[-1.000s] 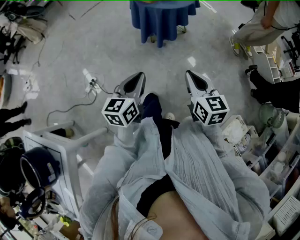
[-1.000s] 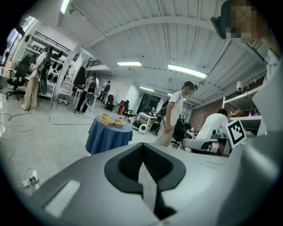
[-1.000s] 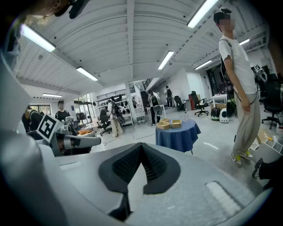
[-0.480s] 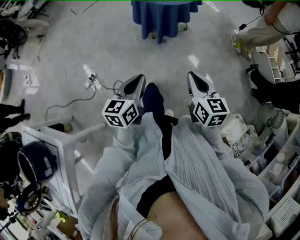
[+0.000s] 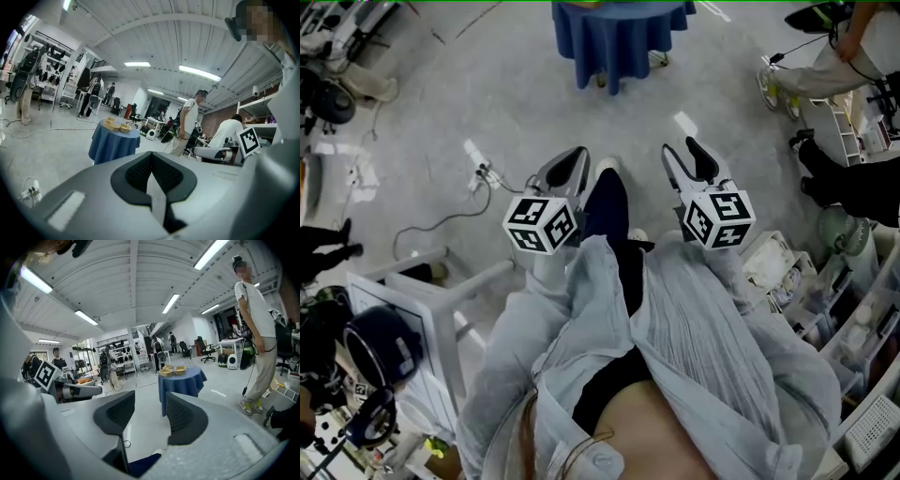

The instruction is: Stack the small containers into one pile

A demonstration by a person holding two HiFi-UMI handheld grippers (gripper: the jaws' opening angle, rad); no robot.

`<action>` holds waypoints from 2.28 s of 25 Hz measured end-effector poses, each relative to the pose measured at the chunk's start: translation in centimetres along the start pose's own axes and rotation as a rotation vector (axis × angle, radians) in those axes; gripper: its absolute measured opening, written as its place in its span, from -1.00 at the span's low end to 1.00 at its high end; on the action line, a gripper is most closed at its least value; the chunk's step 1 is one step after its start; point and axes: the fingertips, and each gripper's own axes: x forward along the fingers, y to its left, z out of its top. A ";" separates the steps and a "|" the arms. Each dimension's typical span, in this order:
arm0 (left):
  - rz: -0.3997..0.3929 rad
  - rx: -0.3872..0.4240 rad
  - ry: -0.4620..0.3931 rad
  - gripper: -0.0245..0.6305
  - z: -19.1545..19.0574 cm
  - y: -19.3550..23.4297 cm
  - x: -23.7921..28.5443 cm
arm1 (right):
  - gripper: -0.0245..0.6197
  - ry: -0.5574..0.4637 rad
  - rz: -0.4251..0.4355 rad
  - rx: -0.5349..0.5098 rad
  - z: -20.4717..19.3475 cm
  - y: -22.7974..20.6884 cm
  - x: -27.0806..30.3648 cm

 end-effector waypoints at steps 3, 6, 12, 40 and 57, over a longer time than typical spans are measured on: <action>-0.008 -0.006 -0.003 -0.89 1.1 1.1 1.8 | -0.29 -0.002 -0.017 0.007 0.9 -1.1 1.9; -0.013 -0.008 0.000 -0.89 2.3 2.3 4.1 | -0.29 -0.012 -0.037 0.015 2.2 -2.7 4.0; -0.021 -0.012 -0.008 -0.89 5.8 5.0 8.2 | -0.29 -0.014 -0.055 -0.003 5.5 -5.1 8.6; -0.075 0.004 0.024 -0.89 15.1 19.3 19.5 | -0.29 -0.040 -0.085 0.025 13.6 -8.0 26.5; -0.025 -0.032 0.074 -0.89 15.2 23.1 23.1 | -0.29 0.006 -0.063 0.049 13.9 -11.3 32.1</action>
